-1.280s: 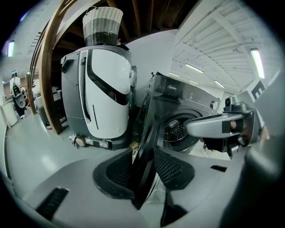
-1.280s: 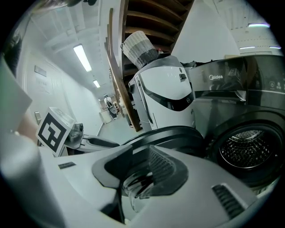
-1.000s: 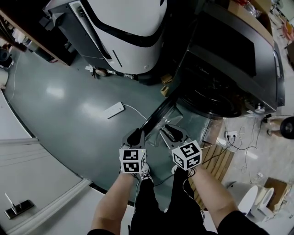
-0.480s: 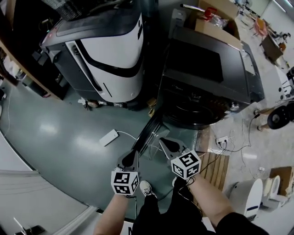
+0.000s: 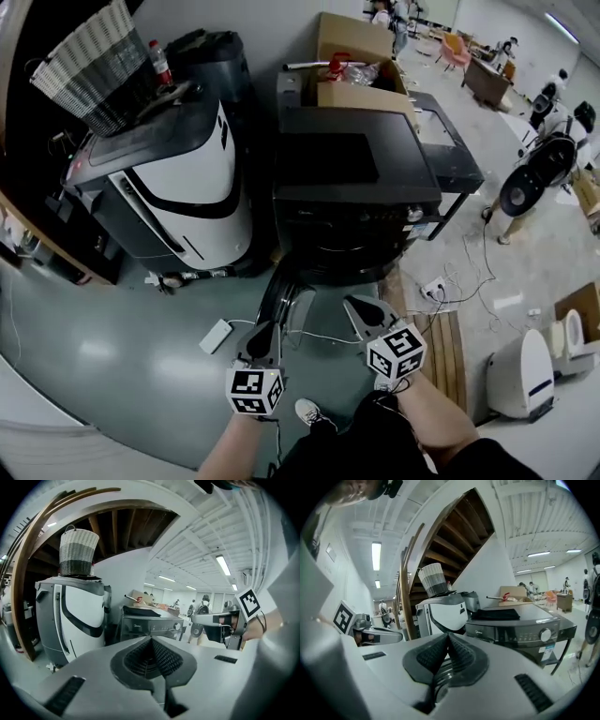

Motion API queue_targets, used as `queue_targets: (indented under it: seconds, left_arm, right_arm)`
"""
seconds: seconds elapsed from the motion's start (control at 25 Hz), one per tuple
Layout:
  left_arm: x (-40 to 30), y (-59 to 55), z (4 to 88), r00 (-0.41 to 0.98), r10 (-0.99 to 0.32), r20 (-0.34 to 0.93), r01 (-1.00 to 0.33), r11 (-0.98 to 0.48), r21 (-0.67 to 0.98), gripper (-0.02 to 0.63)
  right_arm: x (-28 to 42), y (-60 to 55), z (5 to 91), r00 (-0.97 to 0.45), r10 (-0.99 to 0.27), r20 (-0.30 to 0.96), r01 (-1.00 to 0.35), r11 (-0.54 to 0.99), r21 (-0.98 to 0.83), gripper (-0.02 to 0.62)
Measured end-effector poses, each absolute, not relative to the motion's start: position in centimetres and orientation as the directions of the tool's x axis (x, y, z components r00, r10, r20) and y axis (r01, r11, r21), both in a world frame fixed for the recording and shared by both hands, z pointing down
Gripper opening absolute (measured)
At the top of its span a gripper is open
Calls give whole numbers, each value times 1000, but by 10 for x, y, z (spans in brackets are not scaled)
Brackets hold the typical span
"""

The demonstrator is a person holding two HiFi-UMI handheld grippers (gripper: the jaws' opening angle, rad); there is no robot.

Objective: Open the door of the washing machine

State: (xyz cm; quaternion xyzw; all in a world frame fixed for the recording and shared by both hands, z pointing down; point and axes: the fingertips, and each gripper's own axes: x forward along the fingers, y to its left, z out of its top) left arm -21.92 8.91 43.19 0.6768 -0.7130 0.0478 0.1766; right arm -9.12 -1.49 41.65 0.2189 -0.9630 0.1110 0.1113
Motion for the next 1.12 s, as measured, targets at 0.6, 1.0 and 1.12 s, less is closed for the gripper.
queue_targets:
  seconds: [0.6,1.0,1.12]
  left_arm:
    - [-41,63,424,114,-937,331,-978,-47,204,18]
    - [53,76,422,81,-927,367,-981,-10,192,18]
    - [65,83,422,63,-929,365,-982,7,188,18]
  right_arm:
    - [92,-24,418,-836,-452,309,-515,842,-161,17]
    - [175,-15,414,-863,-407,299,-472,861,-191,17]
    - [189,-11,414,-866,-404,295,-469,861,-197,17]
